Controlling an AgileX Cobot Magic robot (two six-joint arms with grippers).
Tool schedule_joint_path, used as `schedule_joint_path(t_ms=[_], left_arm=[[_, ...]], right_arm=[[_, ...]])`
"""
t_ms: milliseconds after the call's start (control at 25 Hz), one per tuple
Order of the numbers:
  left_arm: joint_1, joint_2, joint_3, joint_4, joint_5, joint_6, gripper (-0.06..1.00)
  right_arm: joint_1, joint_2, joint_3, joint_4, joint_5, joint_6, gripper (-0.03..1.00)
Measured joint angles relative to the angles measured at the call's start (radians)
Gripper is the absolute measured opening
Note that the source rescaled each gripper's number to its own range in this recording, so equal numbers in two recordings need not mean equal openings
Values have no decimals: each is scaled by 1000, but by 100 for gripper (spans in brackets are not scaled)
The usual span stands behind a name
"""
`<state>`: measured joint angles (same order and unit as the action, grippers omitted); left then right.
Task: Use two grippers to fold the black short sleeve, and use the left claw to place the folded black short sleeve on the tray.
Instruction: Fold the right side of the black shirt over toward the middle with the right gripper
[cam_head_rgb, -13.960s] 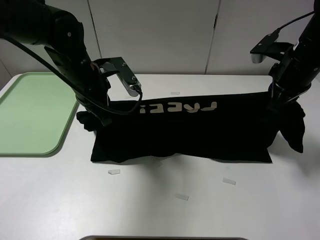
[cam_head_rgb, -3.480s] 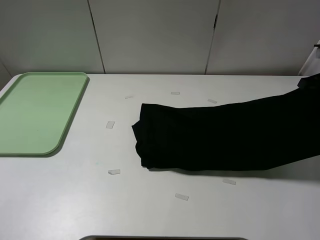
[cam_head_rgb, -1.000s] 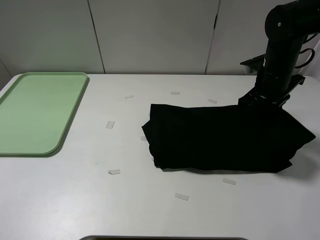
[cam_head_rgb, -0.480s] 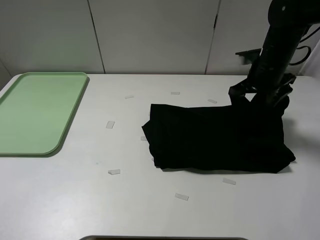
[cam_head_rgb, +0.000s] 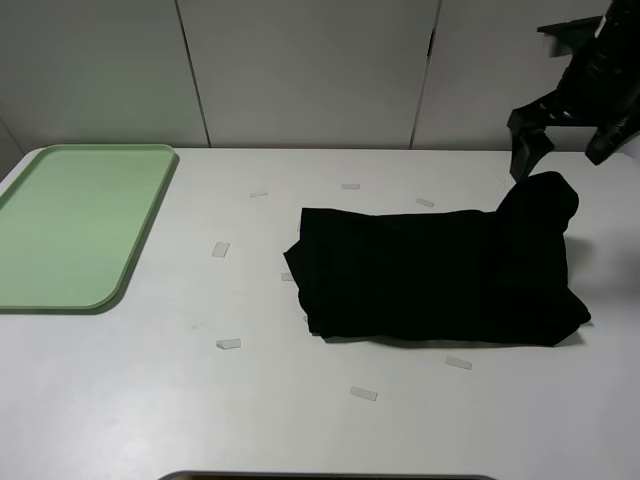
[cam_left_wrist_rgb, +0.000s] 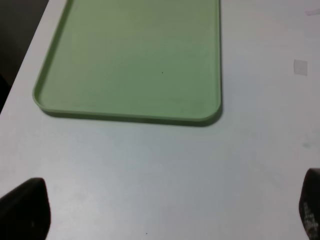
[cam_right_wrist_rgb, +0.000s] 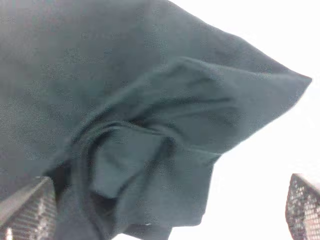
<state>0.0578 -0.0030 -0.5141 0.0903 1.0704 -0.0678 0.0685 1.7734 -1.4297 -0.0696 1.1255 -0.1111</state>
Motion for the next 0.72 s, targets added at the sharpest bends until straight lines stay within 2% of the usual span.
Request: schedule_joint_path(t_ms=[200,440,720], left_arm=[[0,0,0,0,0,0,100],[0,0,0,0,0,0,100],[0,0,0,0,0,0,100]], right_arm=[[-132,5,59,0,-99,32,100],[-222,54,71,0,-184,50,100],[-244,158,71,27,-258,55,100]])
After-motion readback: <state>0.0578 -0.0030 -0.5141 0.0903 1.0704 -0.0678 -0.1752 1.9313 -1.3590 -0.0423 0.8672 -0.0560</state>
